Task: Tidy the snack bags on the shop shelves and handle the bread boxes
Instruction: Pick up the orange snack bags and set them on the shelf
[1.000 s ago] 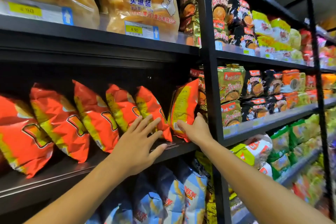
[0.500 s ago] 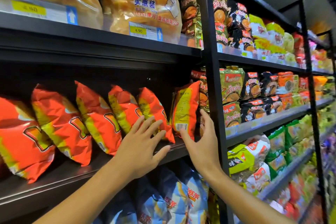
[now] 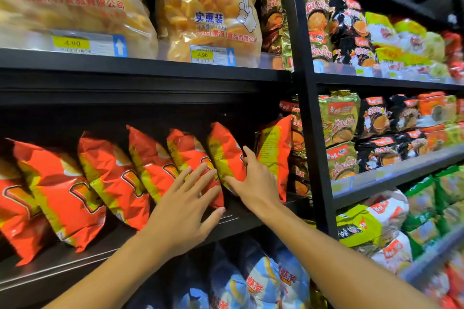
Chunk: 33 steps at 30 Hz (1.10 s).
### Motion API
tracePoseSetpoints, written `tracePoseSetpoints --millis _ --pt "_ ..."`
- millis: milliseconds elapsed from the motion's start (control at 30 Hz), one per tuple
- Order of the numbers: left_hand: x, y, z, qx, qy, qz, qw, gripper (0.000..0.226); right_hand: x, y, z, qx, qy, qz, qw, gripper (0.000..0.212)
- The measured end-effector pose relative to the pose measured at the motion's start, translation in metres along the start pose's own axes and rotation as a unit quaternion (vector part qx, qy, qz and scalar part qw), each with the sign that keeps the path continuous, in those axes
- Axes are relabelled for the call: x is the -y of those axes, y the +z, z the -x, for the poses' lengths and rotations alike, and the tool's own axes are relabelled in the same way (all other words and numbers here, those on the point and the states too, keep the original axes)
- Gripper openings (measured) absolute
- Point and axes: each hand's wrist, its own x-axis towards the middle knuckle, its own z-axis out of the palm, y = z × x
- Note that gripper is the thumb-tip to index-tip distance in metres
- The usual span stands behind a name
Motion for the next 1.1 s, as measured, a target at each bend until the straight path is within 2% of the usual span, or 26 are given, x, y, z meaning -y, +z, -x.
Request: tracePoseSetpoints --millis 133,267,367,467,567,633,667,733,867,900,1000,1100 --pt "-0.001 0.000 0.003 0.003 -0.003 0.012 1.000 0.058 -0.003 -0.016 0.007 -0.052 -0.019 -0.093 0.994 0.075" --pt "-0.004 -0.007 0.002 0.007 -0.016 0.046 0.999 0.060 -0.006 -0.038 0.023 -0.072 -0.012 -0.178 0.981 0.075" --pt "-0.018 -0.027 0.005 -0.036 -0.044 0.164 0.985 0.060 -0.006 -0.061 0.049 -0.117 -0.031 -0.234 0.965 0.076" --pt "-0.052 -0.066 0.013 -0.058 -0.128 0.380 0.914 0.065 -0.003 -0.084 0.089 -0.166 -0.048 -0.262 0.949 0.080" --pt "-0.096 -0.098 0.025 -0.039 -0.178 0.550 0.815 0.072 -0.002 -0.095 0.130 -0.181 -0.066 -0.254 0.948 0.080" --pt "-0.124 -0.108 0.031 -0.032 -0.185 0.644 0.742 0.079 -0.005 -0.098 0.153 -0.179 -0.094 -0.227 0.953 0.075" --pt "-0.137 -0.110 0.032 -0.032 -0.179 0.685 0.705 0.081 -0.008 -0.100 0.164 -0.176 -0.113 -0.209 0.955 0.073" --pt "-0.159 -0.108 0.035 -0.046 -0.180 0.731 0.657 0.078 -0.014 -0.103 0.184 -0.163 -0.153 -0.159 0.962 0.071" --pt "-0.186 -0.101 0.039 -0.092 -0.279 0.789 0.539 0.057 -0.032 -0.106 0.223 -0.113 -0.218 -0.102 0.964 0.066" --pt "-0.190 -0.096 0.043 -0.096 -0.302 0.789 0.527 0.053 -0.038 -0.108 0.233 -0.097 -0.218 -0.105 0.965 0.065" --pt "-0.202 -0.080 0.055 -0.069 -0.329 0.774 0.537 0.047 -0.058 -0.121 0.250 -0.088 -0.179 -0.136 0.971 0.063" --pt "-0.215 -0.069 0.068 -0.027 -0.325 0.776 0.540 0.039 -0.070 -0.140 0.250 -0.118 -0.062 -0.229 0.964 0.064"
